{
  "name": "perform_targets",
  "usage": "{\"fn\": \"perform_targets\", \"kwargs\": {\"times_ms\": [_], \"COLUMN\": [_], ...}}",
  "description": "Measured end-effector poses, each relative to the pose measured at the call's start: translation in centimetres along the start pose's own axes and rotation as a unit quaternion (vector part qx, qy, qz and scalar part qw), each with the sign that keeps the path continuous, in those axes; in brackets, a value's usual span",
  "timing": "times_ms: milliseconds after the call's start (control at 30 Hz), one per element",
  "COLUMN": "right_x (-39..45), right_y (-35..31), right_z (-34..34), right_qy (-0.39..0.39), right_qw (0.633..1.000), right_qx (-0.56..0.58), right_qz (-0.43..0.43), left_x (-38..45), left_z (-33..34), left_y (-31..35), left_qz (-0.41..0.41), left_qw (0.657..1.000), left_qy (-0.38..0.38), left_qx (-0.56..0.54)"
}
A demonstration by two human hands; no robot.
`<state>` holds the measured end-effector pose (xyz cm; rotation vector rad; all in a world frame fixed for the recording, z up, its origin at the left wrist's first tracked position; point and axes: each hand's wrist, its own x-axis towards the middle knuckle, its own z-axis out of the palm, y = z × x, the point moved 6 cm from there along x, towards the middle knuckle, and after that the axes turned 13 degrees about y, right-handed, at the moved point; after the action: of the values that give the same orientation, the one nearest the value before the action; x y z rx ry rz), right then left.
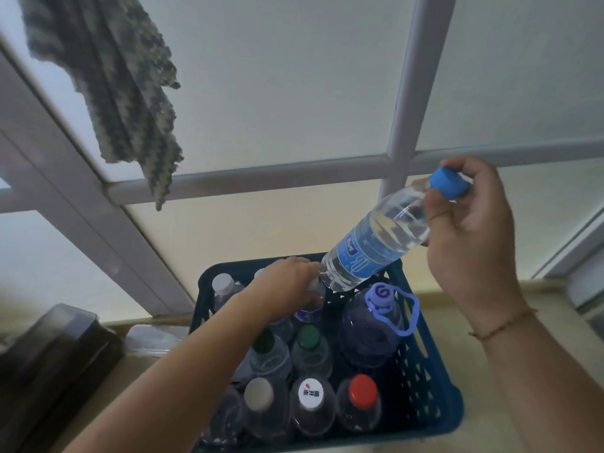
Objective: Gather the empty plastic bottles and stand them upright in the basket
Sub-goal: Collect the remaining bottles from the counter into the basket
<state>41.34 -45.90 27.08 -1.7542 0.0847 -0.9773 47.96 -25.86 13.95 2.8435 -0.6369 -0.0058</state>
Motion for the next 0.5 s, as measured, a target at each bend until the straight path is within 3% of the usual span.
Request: {"fn": "perform_targets", "kwargs": {"times_ms": [200, 500], "right_x": [-0.5, -3.5], "right_y": [1.8, 6.8], "right_z": [3.3, 10.1], "right_qy": [-0.064, -0.307], "right_qw": [0.995, 0.931], "right_qx": [-0.078, -0.195], "right_qz": [-0.011, -0.012], "left_x": [0.3, 0.6], "left_z": [-1.5, -0.7], "left_y": [-1.1, -1.1], "left_qz": [-0.047, -0.052], "left_qw": [0.999, 0.999], "left_qy": [0.019, 0.004], "left_qx": [0.001, -0.001]}}
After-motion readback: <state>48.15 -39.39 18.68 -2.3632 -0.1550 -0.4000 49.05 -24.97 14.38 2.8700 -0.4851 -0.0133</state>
